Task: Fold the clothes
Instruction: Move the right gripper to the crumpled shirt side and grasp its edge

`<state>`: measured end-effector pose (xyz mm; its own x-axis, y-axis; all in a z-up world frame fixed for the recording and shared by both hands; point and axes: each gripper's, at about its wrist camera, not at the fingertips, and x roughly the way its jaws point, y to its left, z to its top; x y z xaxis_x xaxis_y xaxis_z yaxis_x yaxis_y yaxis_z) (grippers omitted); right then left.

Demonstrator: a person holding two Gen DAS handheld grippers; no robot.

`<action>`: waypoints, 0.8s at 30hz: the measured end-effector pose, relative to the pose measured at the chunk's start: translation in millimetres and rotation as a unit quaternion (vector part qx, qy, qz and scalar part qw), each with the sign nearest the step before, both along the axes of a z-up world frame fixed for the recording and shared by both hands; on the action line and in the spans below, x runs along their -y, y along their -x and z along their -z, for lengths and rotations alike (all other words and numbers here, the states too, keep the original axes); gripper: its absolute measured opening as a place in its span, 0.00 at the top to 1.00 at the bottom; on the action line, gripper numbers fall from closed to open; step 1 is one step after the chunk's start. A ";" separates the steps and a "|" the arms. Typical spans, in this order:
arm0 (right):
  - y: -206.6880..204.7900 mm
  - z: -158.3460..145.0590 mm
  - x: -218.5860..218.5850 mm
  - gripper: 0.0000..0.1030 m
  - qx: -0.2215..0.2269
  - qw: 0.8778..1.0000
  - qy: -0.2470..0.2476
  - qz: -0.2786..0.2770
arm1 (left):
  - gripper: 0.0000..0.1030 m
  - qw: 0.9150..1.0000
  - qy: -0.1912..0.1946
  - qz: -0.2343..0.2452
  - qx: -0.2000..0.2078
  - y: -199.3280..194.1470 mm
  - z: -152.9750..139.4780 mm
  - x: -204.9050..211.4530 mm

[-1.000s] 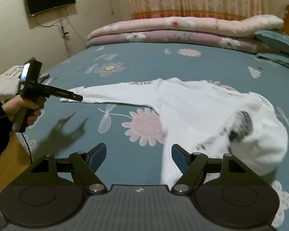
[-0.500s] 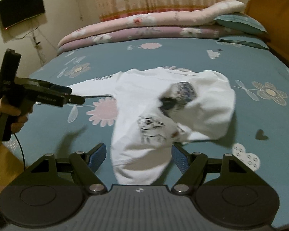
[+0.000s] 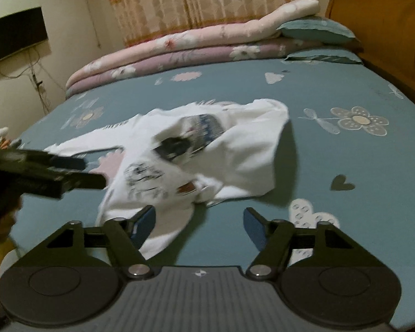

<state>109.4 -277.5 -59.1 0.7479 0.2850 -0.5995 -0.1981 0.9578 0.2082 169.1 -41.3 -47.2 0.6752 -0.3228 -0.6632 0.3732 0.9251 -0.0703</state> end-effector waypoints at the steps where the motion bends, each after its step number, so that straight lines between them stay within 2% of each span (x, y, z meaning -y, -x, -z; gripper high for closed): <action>1: -4.3 1.7 4.9 0.36 0.005 1.000 0.002 0.004 | 0.21 1.000 0.000 -0.007 0.003 1.6 -1.6 2.3; 2: -9.5 3.5 8.9 0.38 0.006 1.000 0.004 0.007 | 0.21 1.000 0.003 -0.012 0.006 3.6 -2.7 4.0; 4: -25.4 8.7 18.0 0.48 0.003 1.000 0.005 0.010 | 0.19 1.000 0.012 -0.018 0.005 5.6 -4.2 7.3; 6: -41.5 14.6 24.3 0.52 0.005 1.000 0.013 0.008 | 0.19 1.000 0.012 -0.022 0.007 7.1 -4.2 11.0; 12: -84.2 33.2 39.1 0.53 0.009 0.999 0.031 0.010 | 0.19 0.999 0.007 -0.036 0.000 9.3 -0.6 16.1; 15: -100.2 43.7 46.1 0.52 0.011 1.000 0.014 -0.001 | 0.19 0.999 0.009 -0.032 -0.008 10.1 0.9 16.4; 18: -108.5 52.4 45.5 0.53 0.013 1.000 0.003 -0.013 | 0.19 0.999 0.005 -0.032 -0.009 11.0 1.5 16.5; 22: -110.6 60.1 32.6 0.54 0.014 0.999 0.015 -0.041 | 0.19 0.999 0.008 -0.034 -0.007 12.8 0.5 14.2; 23: -109.7 60.8 29.3 0.58 0.013 0.999 0.021 -0.042 | 0.19 0.999 0.009 -0.035 -0.006 13.3 0.2 13.5; 24: -109.7 61.2 26.2 0.72 0.009 0.999 0.026 -0.043 | 0.19 0.999 0.009 -0.036 -0.006 13.6 0.1 12.9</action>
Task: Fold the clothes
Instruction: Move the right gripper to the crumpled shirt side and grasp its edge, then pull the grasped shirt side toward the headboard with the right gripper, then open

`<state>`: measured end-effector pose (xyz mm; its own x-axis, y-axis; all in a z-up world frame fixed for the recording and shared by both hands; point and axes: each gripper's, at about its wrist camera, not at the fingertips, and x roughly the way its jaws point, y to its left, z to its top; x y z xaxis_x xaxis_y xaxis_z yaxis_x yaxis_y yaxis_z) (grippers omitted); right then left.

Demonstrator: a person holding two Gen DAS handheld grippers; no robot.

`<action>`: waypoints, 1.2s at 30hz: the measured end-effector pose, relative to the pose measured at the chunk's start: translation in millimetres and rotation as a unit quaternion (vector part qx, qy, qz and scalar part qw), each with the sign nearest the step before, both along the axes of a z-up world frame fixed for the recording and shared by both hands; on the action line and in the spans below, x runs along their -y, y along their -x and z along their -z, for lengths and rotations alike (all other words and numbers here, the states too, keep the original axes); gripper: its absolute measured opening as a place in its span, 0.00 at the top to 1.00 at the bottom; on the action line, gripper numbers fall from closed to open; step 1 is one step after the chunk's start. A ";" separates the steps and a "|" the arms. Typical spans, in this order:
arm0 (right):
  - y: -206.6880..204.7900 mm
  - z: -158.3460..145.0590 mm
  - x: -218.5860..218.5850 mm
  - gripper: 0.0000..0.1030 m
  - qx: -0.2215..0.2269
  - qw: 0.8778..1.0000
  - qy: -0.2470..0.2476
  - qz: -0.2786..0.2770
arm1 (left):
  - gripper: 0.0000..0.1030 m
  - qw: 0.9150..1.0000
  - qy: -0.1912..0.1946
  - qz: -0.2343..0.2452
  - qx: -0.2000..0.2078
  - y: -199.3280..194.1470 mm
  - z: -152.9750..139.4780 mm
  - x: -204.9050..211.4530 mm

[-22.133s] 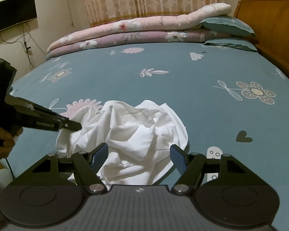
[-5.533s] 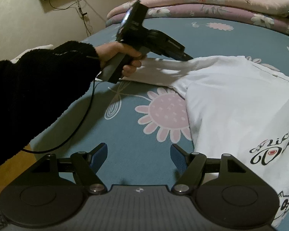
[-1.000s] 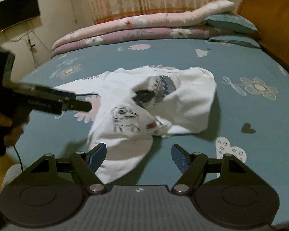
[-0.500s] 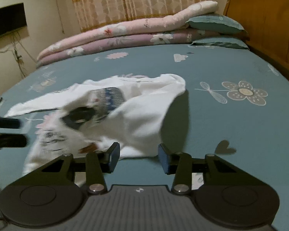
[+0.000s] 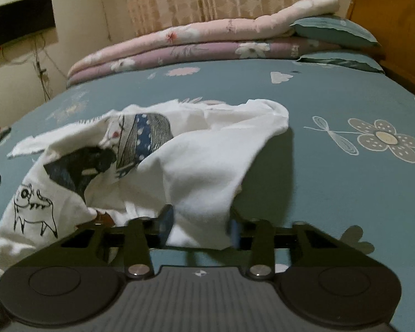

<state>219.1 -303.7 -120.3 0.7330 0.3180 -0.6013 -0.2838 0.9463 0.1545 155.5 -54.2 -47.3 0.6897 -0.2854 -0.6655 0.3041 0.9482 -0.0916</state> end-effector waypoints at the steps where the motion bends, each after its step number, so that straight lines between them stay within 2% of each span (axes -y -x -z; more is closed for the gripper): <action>1: -0.6 -0.8 -1.3 0.84 -0.006 1.000 0.000 0.000 | 0.19 1.000 0.000 -0.001 0.000 0.2 0.0 -0.5; 6: -1.0 -9.7 -1.3 0.94 -0.014 1.000 0.001 0.011 | 0.19 1.000 0.001 -0.005 -0.004 1.5 0.7 -1.1; 12: 2.5 -19.9 0.5 0.95 -0.001 0.999 0.026 0.024 | 0.19 1.000 0.002 -0.003 0.000 5.4 -2.6 -0.6; 16: 3.4 -22.3 10.6 0.95 -0.004 0.999 0.025 0.040 | 0.19 1.000 0.000 -0.002 0.001 8.1 -3.6 -0.8; 24: 5.5 -41.3 45.6 0.96 0.009 0.995 0.035 0.093 | 0.19 1.000 0.003 -0.009 0.004 11.4 -8.0 -5.4; 29: 0.0 -60.7 66.9 0.96 0.024 0.989 0.070 0.129 | 0.19 1.000 0.005 -0.009 0.000 9.2 -5.7 -6.8; 36: -23.1 -89.5 99.8 0.96 0.045 0.972 0.119 0.196 | 0.19 1.000 0.005 -0.010 -0.003 7.6 -2.2 -11.8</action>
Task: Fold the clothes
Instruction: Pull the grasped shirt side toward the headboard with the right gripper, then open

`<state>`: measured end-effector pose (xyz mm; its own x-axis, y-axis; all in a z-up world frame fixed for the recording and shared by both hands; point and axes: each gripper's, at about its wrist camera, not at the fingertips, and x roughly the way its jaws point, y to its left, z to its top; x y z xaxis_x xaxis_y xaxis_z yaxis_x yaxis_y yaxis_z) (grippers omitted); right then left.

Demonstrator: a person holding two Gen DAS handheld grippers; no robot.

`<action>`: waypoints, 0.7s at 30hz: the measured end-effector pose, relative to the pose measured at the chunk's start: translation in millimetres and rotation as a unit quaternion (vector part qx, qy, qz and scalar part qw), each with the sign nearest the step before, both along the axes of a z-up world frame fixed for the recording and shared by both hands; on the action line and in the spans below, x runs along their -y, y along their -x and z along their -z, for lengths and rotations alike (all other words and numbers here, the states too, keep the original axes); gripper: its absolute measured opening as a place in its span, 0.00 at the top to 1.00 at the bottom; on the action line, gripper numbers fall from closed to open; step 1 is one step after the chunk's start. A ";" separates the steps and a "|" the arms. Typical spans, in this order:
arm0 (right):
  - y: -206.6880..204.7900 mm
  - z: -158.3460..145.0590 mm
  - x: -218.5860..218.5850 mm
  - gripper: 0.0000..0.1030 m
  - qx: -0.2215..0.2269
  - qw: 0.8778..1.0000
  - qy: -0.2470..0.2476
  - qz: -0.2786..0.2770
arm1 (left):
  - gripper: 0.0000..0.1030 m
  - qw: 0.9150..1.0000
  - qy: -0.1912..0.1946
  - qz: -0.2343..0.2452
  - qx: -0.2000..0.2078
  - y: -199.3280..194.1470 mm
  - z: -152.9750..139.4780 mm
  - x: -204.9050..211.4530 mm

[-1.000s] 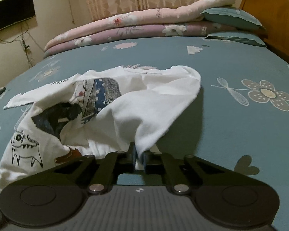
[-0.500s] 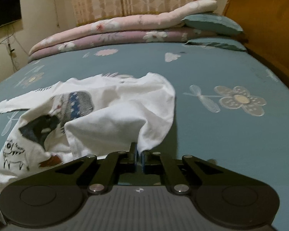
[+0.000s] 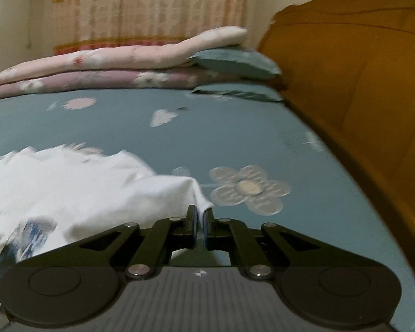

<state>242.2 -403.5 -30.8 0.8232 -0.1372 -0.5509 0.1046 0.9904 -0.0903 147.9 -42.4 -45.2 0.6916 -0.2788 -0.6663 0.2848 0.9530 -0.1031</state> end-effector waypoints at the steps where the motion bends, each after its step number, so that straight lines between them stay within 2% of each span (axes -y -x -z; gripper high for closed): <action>1: -3.1 -3.6 4.0 0.96 0.003 1.000 0.006 0.011 | 0.19 1.000 0.001 -0.002 -0.001 -0.6 0.9 -1.4; 4: -11.3 -14.9 11.5 0.96 0.013 0.999 0.002 0.031 | 0.19 1.000 0.005 -0.004 -0.005 -2.9 3.5 -4.8; 7: -16.8 -23.7 -1.6 0.96 0.023 1.000 0.003 0.014 | 0.19 1.000 0.008 -0.003 -0.007 -5.3 5.8 -5.7; 11: -22.9 -22.5 -40.9 0.96 0.019 0.998 -0.022 -0.051 | 0.19 1.000 0.012 -0.003 -0.008 -5.9 6.9 -8.4; 15: -32.6 -7.9 -94.2 0.95 -0.007 0.990 -0.058 -0.132 | 0.19 1.000 0.015 -0.010 -0.009 -6.4 8.0 -16.4; 21: -54.1 24.6 -163.9 0.95 -0.052 0.975 -0.097 -0.191 | 0.19 0.999 0.019 -0.032 -0.011 -4.2 11.1 -35.9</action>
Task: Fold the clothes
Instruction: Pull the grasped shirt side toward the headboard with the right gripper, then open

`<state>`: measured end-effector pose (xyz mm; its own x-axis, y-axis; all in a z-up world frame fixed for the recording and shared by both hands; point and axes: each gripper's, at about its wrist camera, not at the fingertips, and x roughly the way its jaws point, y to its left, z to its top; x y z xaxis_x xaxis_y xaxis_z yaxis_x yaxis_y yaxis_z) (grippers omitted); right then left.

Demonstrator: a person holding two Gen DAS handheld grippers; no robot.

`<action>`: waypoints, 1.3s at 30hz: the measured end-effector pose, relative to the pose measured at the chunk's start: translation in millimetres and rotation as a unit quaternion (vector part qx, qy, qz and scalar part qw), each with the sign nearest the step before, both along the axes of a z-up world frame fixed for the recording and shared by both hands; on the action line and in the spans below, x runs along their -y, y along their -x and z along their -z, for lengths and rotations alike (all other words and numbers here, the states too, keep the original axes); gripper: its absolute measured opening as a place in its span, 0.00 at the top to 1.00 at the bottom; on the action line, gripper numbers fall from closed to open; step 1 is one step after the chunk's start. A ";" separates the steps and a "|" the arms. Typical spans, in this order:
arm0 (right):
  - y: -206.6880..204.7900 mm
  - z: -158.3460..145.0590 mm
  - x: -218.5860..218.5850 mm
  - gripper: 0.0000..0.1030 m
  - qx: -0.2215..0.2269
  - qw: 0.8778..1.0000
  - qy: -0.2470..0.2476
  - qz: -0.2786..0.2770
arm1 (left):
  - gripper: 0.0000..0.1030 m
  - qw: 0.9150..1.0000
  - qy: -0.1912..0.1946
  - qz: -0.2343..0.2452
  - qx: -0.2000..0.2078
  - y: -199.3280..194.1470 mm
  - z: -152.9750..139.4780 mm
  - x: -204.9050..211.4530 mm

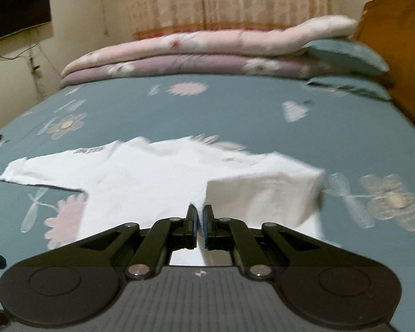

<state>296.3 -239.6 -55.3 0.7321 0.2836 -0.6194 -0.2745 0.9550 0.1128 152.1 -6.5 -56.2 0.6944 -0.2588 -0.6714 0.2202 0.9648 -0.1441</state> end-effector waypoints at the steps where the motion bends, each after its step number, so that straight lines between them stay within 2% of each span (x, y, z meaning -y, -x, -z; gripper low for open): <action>1: -3.7 5.6 -9.3 0.95 -0.008 1.000 -0.007 -0.006 | 0.19 1.000 0.000 -0.004 -0.001 0.1 0.3 -3.4; 5: -13.6 24.9 -39.1 0.95 -0.032 0.999 -0.016 -0.020 | 0.19 1.000 -0.003 -0.023 -0.004 1.1 0.0 -15.0; 9: -6.3 32.9 -51.8 0.75 -0.053 0.998 -0.023 -0.033 | 0.19 0.999 -0.001 -0.032 -0.003 3.8 -2.6 -19.3; 12: 14.7 21.9 -43.3 0.73 -0.047 0.998 -0.024 -0.036 | 0.19 1.000 -0.003 -0.028 0.001 5.3 -4.9 -17.3; 14: 31.4 8.5 -27.7 0.70 -0.036 0.998 -0.037 -0.038 | 0.19 1.000 -0.004 -0.023 0.003 6.0 -6.4 -13.6; 16: 54.5 -8.7 -5.4 0.60 -0.013 0.998 -0.045 -0.034 | 0.18 1.000 -0.004 -0.017 0.004 5.6 -7.2 -9.5; 19: 87.5 -26.7 31.7 0.57 0.023 0.999 -0.033 -0.015 | 0.18 1.000 -0.006 -0.006 0.005 5.7 -7.4 -0.6; 22: 105.4 -26.6 63.3 0.57 0.033 0.999 0.008 0.016 | 0.18 1.000 -0.007 0.007 0.006 6.2 -7.6 9.6; 26: 104.6 -4.4 80.2 0.57 0.010 0.998 0.065 0.026 | 0.18 1.000 -0.012 0.024 0.003 6.2 -6.4 24.9; 29: 94.0 12.3 77.9 0.57 0.002 0.996 0.089 0.022 | 0.18 0.999 -0.021 0.032 0.002 7.6 -7.0 32.0; 32: 80.9 21.3 69.2 0.58 0.014 0.996 0.084 0.020 | 0.18 0.999 -0.027 0.030 0.002 9.7 -9.8 32.7; 33: 75.6 22.9 66.5 0.62 0.015 0.996 0.083 0.022 | 0.18 0.999 -0.028 0.028 0.002 10.3 -10.9 32.2; 34: 71.7 22.3 65.9 0.80 0.017 0.996 0.080 0.027 | 0.18 0.999 -0.029 0.027 0.002 10.9 -11.9 31.5; 35: 70.5 20.7 67.1 0.88 0.021 0.996 0.076 0.030 | 0.18 0.999 -0.030 0.025 0.003 11.2 -12.6 31.1; 37: 72.2 13.1 72.5 0.94 0.031 0.996 0.076 0.041 | 0.18 0.999 -0.030 0.022 0.003 10.9 -13.1 30.5; 39: 75.2 7.9 80.7 0.96 0.039 0.994 0.089 0.057 | 0.18 0.999 -0.029 0.020 0.002 9.5 -12.4 30.2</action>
<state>221.0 -320.2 -63.2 0.8008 0.0858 -0.5928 -0.1636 0.9834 -0.0787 142.7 -36.7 -43.8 0.6868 -0.2477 -0.6834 0.2590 0.9618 -0.0883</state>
